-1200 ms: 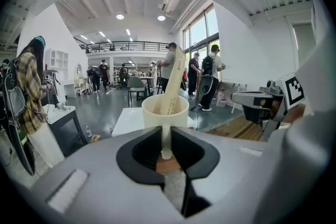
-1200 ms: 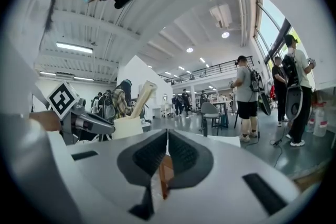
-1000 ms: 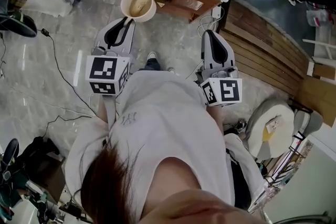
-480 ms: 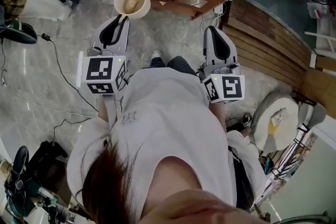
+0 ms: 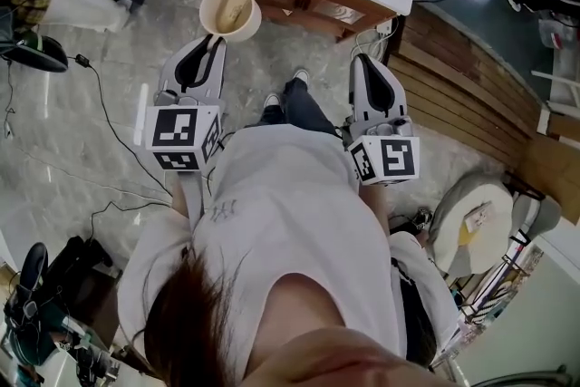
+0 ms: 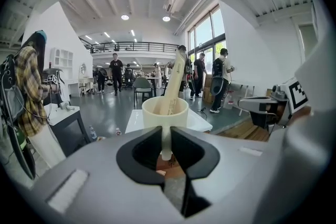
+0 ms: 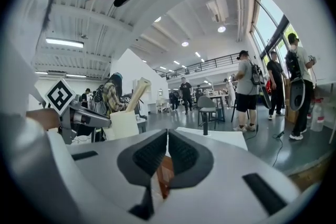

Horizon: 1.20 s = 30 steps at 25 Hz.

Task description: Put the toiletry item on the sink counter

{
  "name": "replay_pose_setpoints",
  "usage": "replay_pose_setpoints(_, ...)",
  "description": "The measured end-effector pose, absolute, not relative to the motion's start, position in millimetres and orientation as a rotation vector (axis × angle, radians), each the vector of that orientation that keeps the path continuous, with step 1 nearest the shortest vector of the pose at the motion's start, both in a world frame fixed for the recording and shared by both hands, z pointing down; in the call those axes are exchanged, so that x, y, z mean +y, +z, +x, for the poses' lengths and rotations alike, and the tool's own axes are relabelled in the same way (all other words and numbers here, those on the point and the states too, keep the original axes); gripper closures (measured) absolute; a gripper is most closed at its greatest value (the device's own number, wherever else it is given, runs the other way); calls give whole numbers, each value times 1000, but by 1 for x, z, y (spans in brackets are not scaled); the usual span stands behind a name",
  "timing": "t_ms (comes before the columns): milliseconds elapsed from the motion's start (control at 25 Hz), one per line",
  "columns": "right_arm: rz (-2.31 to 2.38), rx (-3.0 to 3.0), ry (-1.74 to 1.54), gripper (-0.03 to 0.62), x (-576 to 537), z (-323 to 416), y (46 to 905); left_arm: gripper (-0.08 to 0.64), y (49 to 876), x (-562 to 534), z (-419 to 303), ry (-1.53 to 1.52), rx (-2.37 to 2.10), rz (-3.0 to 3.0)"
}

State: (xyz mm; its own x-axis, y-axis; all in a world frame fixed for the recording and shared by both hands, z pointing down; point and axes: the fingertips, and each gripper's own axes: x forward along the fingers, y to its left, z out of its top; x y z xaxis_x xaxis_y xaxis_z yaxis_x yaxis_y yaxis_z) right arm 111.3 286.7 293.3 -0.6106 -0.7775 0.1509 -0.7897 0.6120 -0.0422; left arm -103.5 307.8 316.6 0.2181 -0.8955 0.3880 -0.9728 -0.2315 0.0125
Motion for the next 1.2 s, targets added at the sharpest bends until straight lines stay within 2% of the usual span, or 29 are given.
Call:
replay_pose_setpoints(560, 1228, -2802, 146, 581, 179, 128, 280, 505, 295, 209, -78, 395, -1849, 2213)
replay_pose_setpoints(1200, 1157, -2811, 190, 581, 120, 144, 296, 505, 309, 164, -67, 401, -1893, 2127)
